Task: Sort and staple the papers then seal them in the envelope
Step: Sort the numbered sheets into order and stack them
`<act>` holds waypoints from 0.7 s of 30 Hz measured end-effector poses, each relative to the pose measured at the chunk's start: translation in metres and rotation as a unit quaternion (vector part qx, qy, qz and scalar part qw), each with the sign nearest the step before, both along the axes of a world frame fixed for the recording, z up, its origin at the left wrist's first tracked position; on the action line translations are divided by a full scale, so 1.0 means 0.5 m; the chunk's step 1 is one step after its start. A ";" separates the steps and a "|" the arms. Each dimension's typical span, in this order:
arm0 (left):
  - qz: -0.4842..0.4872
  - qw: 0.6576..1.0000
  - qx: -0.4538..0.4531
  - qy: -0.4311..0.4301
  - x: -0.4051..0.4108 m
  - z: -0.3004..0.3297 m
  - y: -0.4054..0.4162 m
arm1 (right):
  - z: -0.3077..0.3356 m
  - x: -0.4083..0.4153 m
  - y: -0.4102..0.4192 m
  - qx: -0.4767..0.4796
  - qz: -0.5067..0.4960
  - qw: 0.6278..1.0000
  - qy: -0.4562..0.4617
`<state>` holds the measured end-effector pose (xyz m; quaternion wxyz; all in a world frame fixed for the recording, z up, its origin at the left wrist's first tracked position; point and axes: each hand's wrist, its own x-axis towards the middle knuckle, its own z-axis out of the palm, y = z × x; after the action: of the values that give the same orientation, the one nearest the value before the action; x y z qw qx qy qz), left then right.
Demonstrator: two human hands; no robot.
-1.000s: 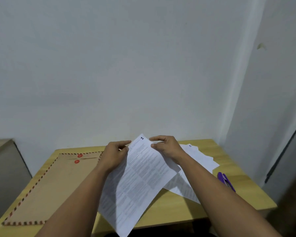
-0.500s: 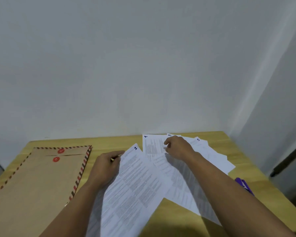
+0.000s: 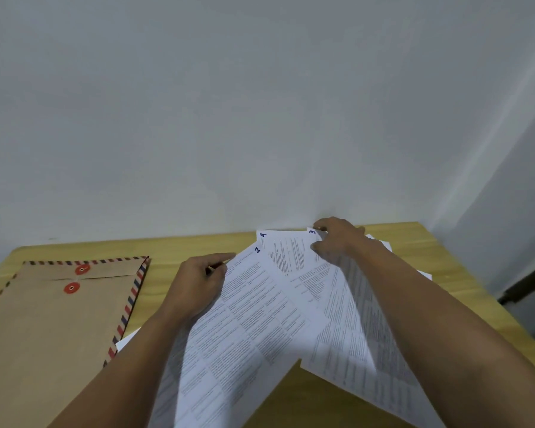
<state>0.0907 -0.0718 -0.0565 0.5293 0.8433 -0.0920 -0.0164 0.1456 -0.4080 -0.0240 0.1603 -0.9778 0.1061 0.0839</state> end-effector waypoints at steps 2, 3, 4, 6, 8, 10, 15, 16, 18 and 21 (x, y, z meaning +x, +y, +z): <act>-0.003 1.000 -0.001 0.007 0.003 -0.009 -0.001 | 0.004 0.010 -0.002 0.003 0.010 1.000 0.009; -0.004 1.000 -0.005 0.013 0.004 -0.014 -0.002 | 0.006 0.013 -0.004 0.005 0.015 1.000 0.015; -0.002 1.000 -0.012 0.020 0.004 -0.018 -0.003 | 0.007 0.017 -0.007 0.007 0.019 1.000 0.021; 0.004 0.999 -0.020 0.026 0.005 -0.020 -0.005 | 0.008 0.021 -0.014 0.021 0.020 0.999 0.033; 0.006 1.000 -0.019 0.024 0.006 -0.018 -0.006 | 0.005 0.026 -0.023 0.035 0.013 0.998 0.047; 0.005 0.999 -0.024 0.025 0.007 -0.016 -0.008 | 0.002 0.031 -0.032 0.058 0.006 0.997 0.058; 0.004 0.999 -0.027 0.025 0.005 -0.015 -0.008 | -0.027 0.064 -0.062 0.099 0.009 0.994 0.047; 0.002 0.999 -0.025 0.025 0.005 -0.015 -0.008 | -0.023 0.061 -0.060 0.104 0.010 0.993 0.045; -0.002 0.999 -0.027 0.028 0.006 -0.016 -0.007 | -0.017 0.056 -0.058 0.115 0.012 0.992 0.046; -0.005 0.999 -0.026 0.028 0.008 -0.018 -0.007 | -0.013 0.052 -0.058 0.124 0.018 0.991 0.038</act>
<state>0.0946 -0.0752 -0.0656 0.5533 0.8280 -0.0823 -0.0403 0.1715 -0.4372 -0.0307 0.2743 -0.9483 0.0834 0.1359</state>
